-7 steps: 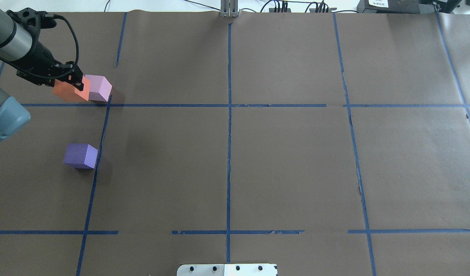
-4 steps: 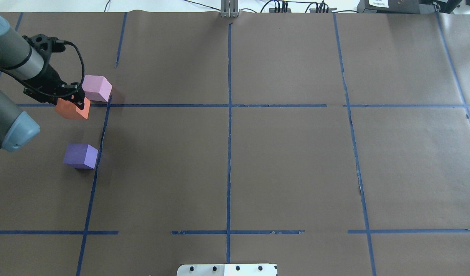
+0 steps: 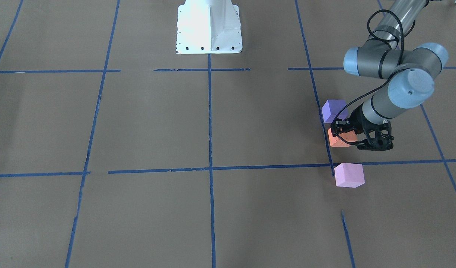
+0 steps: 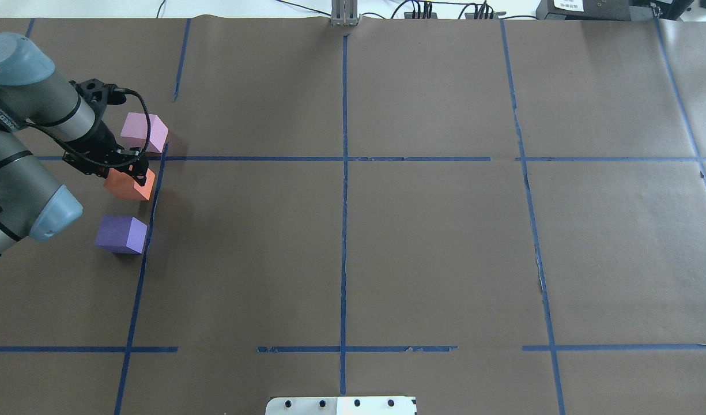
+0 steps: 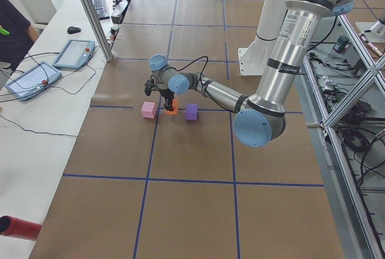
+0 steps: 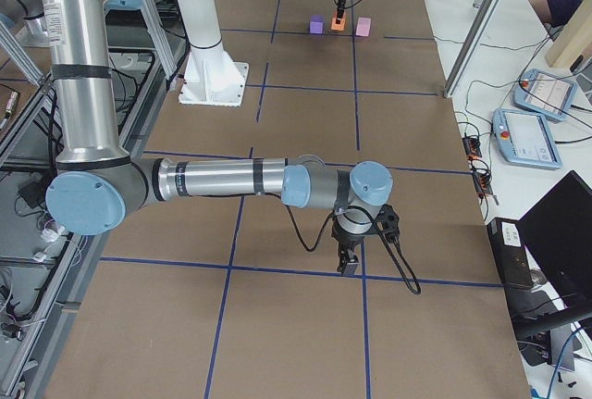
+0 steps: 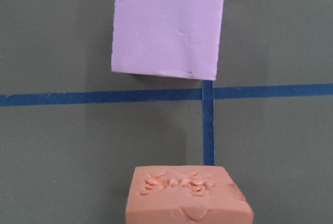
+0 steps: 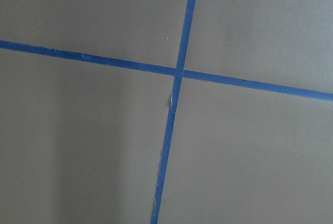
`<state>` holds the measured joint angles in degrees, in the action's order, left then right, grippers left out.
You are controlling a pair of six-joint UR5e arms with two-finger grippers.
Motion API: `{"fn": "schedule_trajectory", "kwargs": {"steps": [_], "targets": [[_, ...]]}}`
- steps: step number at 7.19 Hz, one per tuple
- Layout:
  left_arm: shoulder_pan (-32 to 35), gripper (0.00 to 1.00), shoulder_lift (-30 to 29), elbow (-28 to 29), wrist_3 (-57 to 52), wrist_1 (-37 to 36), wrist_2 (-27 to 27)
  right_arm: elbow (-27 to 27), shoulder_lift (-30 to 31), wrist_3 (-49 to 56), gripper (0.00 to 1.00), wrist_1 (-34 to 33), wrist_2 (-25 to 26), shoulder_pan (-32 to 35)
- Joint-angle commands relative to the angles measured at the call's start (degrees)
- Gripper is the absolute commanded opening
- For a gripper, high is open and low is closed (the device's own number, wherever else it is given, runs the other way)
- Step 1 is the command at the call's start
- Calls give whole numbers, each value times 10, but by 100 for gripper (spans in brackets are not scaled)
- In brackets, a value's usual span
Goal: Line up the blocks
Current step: 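Carry the orange cube with the left gripper between pink and purple cubes, then lower the orange cube onto the table and open the left gripper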
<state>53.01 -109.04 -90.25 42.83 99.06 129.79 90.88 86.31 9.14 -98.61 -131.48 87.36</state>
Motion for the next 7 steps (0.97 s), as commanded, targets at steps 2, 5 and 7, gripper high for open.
{"fn": "schedule_trajectory", "kwargs": {"steps": [2, 5, 7], "targets": [[-1, 17, -5, 16, 1, 2, 11, 0, 0, 0, 100, 0, 0, 0], [3, 17, -6, 28, 2, 10, 12, 0, 0, 0, 100, 0, 0, 0], [6, 17, -15, 49, 2, 24, 26, 0, 0, 0, 100, 0, 0, 0]]}}
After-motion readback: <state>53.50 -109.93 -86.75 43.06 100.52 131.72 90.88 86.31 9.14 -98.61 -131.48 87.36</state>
